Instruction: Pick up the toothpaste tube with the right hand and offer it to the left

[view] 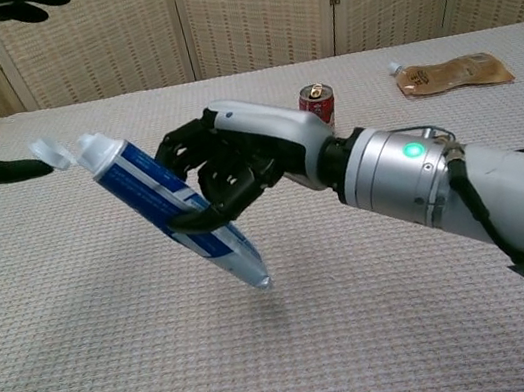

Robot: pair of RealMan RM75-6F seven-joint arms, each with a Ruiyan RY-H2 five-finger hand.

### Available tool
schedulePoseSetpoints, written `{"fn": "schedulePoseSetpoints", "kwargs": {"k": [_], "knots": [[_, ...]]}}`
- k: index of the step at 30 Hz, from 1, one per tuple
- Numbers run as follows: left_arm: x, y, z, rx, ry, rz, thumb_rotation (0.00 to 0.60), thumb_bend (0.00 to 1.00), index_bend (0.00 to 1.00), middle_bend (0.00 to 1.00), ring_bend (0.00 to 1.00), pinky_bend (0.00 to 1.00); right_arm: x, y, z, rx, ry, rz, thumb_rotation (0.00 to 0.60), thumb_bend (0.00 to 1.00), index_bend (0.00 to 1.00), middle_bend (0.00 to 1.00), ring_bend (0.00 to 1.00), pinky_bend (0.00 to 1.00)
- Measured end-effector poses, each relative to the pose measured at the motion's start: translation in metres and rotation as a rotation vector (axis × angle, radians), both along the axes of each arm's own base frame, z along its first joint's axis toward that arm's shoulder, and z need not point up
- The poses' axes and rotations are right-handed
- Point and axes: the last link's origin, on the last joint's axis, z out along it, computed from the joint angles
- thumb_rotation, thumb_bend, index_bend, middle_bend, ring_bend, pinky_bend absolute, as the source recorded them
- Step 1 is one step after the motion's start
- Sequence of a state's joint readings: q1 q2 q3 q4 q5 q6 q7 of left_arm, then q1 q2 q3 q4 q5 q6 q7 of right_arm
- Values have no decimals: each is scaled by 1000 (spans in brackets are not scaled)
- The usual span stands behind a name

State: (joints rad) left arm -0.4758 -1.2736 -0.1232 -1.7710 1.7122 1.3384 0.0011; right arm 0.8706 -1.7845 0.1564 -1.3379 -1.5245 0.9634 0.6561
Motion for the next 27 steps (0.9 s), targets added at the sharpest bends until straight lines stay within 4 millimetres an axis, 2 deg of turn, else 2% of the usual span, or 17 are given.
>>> {"fn": "schedulePoseSetpoints", "kwargs": {"k": [11,17,22,23,26,27], "knots": [[4,-1,1,-46,-16,9,600,135,63,130,133,49,4,8,-10,-29,120,70,600,672,764,690,703,634],[3,-3,9,-93,-83,41,600,143,75,130,133,43,2,5,-4,-43,63,22,600,672,764,690,704,634],[4,-8,15,-206,-189,79,589,132,71,110,71,0,6,4,3,-49,-17,-7,600,672,764,690,704,634],[5,-9,16,-235,-212,85,532,128,70,102,60,0,8,6,2,-48,-31,-9,600,672,764,690,704,634],[7,-11,16,-337,-286,97,284,112,71,87,44,0,14,9,1,-42,-49,-9,600,671,765,691,705,634],[8,-11,17,-367,-304,99,237,109,72,84,41,0,16,10,0,-42,-51,-8,600,672,767,692,705,634]]}}
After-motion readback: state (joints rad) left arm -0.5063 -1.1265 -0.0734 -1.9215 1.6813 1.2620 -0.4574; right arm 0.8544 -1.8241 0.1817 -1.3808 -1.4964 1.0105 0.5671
